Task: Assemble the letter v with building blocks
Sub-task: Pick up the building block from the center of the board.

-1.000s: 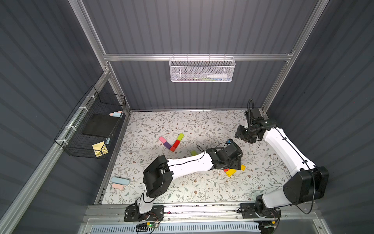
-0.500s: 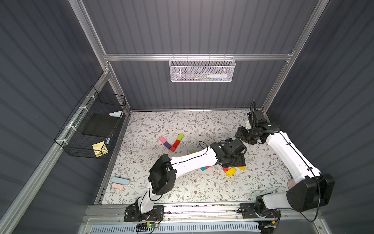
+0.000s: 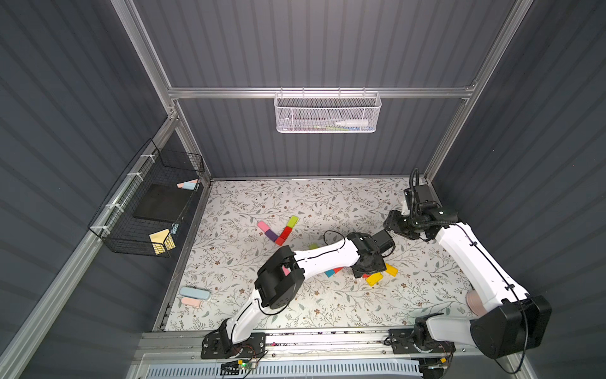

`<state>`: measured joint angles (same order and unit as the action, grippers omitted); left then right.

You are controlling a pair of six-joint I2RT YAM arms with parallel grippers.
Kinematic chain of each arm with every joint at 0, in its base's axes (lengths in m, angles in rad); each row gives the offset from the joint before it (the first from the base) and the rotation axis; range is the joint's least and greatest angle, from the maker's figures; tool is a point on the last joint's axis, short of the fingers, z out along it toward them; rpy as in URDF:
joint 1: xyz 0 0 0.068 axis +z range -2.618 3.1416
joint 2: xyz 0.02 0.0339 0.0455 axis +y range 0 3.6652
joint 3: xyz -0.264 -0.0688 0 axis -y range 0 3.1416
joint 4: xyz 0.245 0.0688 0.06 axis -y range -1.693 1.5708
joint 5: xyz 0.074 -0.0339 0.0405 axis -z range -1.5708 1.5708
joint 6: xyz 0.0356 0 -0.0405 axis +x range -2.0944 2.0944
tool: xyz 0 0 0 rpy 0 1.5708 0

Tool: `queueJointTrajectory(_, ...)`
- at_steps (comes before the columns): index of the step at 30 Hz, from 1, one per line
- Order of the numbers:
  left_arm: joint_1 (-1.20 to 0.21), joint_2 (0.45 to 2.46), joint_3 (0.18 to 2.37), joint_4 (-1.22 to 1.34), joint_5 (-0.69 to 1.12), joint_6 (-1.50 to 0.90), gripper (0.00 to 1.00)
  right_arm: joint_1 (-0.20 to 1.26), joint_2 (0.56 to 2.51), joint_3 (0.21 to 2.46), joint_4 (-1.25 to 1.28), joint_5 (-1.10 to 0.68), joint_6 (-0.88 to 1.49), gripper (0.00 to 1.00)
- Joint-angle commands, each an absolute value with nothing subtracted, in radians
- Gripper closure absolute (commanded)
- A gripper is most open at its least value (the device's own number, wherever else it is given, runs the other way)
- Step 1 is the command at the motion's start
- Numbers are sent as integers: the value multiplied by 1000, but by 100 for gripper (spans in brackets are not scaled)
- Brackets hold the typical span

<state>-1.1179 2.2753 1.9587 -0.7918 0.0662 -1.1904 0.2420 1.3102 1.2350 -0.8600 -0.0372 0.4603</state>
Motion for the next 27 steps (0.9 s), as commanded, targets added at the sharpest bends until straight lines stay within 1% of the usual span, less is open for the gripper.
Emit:
queueJointTrajectory(1, -1114, 2305, 2041, -920, -30, -1263, 31, 238, 1303, 1226, -860, -18, 465, 40)
queueJointTrajectory(4, -1110, 2258, 1991, -905, 0, -1348, 34, 235, 1299, 1211, -855, -13, 465, 40)
queueJointTrajectory(9, -1097, 2234, 1927, -878, 28, -1370, 35, 223, 1298, 1181, -837, -28, 464, 40)
queueJointTrajectory(13, -1097, 2285, 1969, -901, 46, -1344, 35, 214, 1303, 1172, -824, -38, 463, 39)
queueJointTrajectory(17, -1094, 2314, 2007, -891, 47, -1331, 41, 204, 1302, 1167, -825, -35, 457, 40)
queueJointTrajectory(20, -1091, 2335, 2022, -881, 55, -1318, 43, 191, 1302, 1163, -827, -41, 453, 39)
queueJointTrajectory(24, -1087, 2369, 2029, -892, 78, -1292, 43, 178, 1299, 1155, -830, -40, 445, 39)
queueJointTrajectory(27, -1083, 2359, 1995, -882, 81, -1288, 43, 166, 1295, 1149, -839, -38, 443, 39)
